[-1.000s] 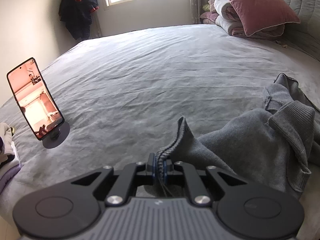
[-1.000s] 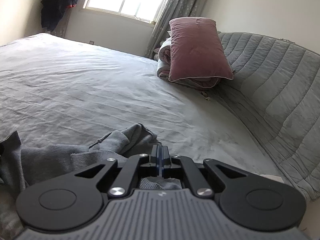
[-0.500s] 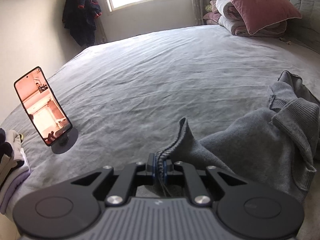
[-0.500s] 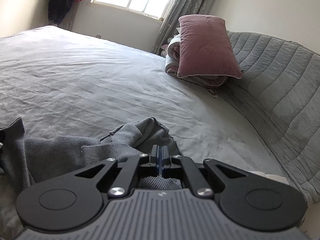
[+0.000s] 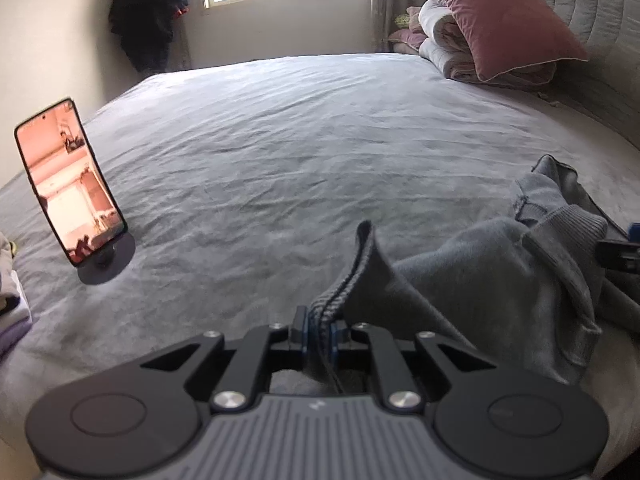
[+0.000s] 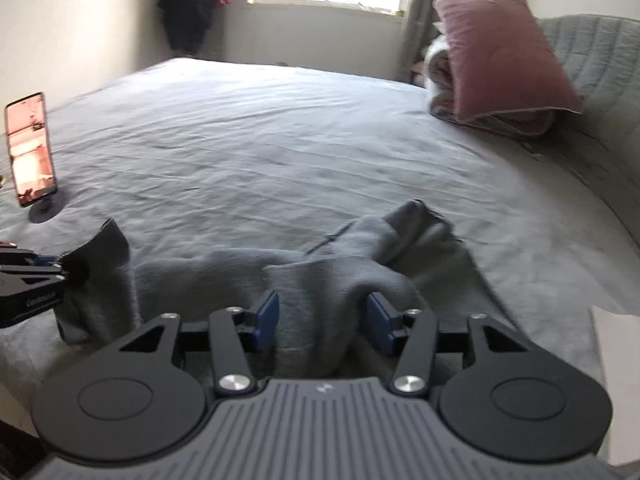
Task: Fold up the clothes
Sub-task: 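Regrasp the sweater hem with the left gripper while the right gripper lifts the sleeve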
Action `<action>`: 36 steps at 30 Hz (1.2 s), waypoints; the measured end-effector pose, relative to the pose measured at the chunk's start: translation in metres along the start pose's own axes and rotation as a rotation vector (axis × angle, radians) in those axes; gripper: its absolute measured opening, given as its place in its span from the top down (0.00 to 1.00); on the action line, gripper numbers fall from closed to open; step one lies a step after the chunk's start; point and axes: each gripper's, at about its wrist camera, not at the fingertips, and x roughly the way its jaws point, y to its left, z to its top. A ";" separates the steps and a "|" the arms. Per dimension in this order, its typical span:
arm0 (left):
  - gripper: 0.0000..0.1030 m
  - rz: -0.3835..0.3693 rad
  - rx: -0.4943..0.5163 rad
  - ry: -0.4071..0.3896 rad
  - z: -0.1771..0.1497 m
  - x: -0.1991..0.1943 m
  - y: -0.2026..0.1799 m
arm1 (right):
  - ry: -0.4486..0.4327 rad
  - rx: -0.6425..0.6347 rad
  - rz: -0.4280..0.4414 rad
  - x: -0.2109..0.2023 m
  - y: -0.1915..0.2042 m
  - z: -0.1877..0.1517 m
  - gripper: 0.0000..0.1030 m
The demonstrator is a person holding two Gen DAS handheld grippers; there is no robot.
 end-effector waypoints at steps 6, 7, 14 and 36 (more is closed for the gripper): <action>0.63 -0.048 -0.026 -0.004 -0.001 0.000 0.005 | 0.056 -0.038 0.013 0.030 0.010 -0.008 0.76; 0.61 -0.052 -0.030 -0.006 0.000 0.000 0.005 | 0.060 -0.029 0.005 0.033 0.007 -0.009 0.97; 0.59 -0.033 -0.010 -0.012 0.005 0.002 -0.005 | 0.016 0.101 -0.045 0.006 -0.035 -0.020 0.97; 0.51 -0.079 0.061 -0.077 0.001 -0.007 -0.022 | 0.121 0.326 0.144 -0.027 -0.067 -0.047 0.61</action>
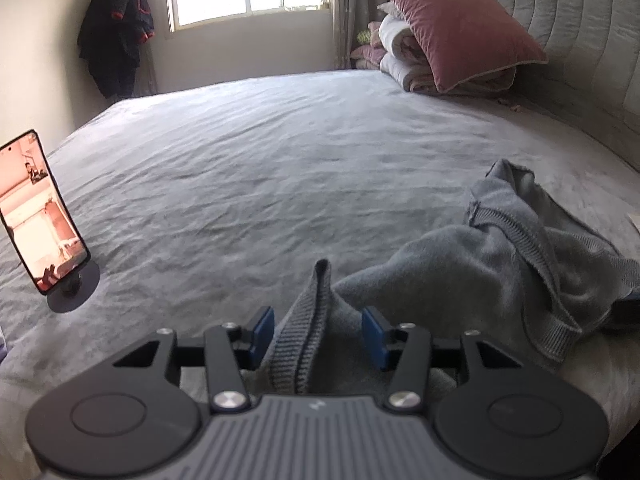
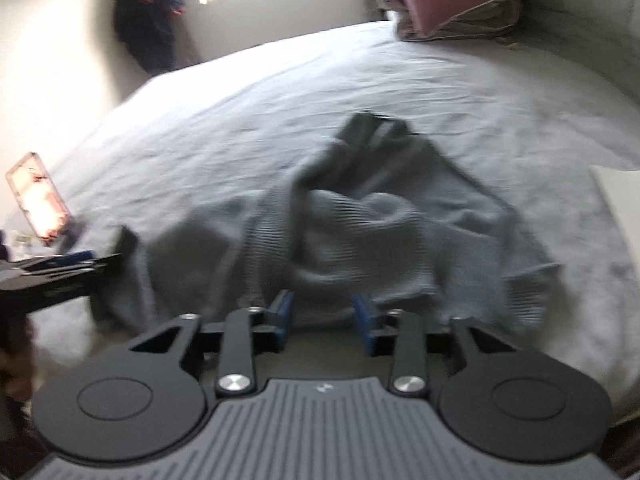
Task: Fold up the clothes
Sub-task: 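Regrasp the sweater hem with the left gripper while the right gripper lifts the sleeve, then lift the sweater high with both grippers holding its hem edges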
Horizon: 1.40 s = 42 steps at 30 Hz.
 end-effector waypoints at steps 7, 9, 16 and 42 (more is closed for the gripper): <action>0.51 -0.124 -0.067 0.003 0.007 0.001 -0.004 | 0.021 0.032 0.101 0.038 0.024 -0.009 0.61; 0.51 -0.167 -0.067 -0.005 0.008 0.000 -0.010 | 0.043 0.027 0.104 0.048 0.023 -0.009 0.82; 0.49 -0.211 0.020 -0.007 0.009 0.003 -0.033 | -0.040 0.142 0.168 0.018 -0.011 0.015 0.96; 0.37 -0.622 0.025 0.142 0.064 0.031 -0.075 | 0.000 0.091 0.007 -0.050 -0.055 -0.010 0.96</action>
